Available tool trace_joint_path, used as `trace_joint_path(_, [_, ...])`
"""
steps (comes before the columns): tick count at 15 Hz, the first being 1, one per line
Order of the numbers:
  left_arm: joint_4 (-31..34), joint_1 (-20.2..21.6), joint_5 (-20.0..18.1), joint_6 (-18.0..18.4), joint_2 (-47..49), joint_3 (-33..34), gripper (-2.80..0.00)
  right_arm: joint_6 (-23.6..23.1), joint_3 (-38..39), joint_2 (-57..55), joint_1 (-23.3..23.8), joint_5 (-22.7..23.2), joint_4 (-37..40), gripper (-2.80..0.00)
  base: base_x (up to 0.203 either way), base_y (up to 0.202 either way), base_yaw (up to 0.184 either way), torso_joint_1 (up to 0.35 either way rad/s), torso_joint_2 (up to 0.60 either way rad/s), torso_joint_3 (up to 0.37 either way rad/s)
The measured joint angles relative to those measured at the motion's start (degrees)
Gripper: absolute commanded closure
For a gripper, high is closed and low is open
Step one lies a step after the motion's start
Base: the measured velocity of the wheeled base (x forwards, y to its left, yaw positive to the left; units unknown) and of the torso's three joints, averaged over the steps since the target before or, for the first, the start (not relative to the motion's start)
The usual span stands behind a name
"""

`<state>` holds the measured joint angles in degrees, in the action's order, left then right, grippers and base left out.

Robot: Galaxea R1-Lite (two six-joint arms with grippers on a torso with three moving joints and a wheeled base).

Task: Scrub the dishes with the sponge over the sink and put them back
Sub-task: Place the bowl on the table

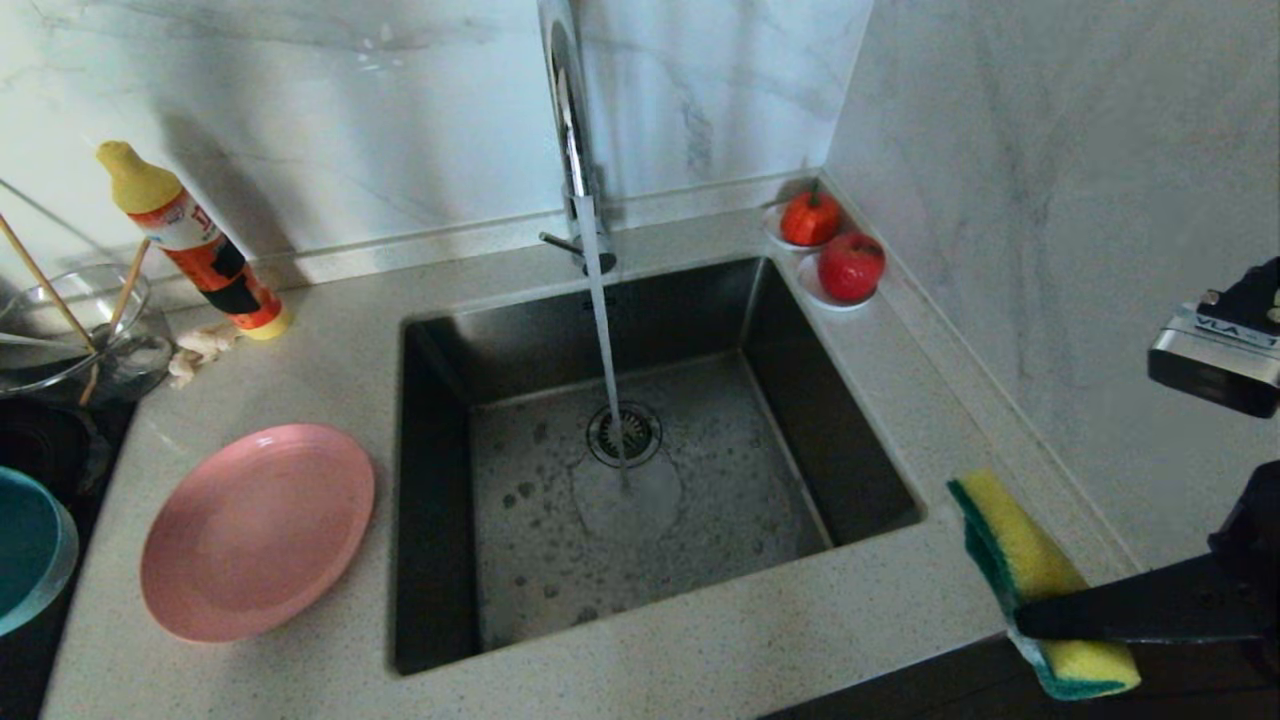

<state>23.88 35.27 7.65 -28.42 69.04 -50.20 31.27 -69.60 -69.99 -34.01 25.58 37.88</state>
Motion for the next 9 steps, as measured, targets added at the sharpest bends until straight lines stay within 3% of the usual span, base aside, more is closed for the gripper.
trace_joint_path(5, [-3.3,3.5,-4.0,-2.2,8.4,-0.6,0.0,-0.8,0.0,-0.4,0.0,0.0,-0.3,0.0,0.0,0.0,0.0,0.0,0.0,0.0])
trace_joint_path(9, [-8.3,6.6,-4.5,-2.4,15.6,-3.1,0.0,-1.0,0.5,-0.5,0.0,0.0,-0.4,0.0,0.0,0.0,0.0,0.0,0.0,0.0])
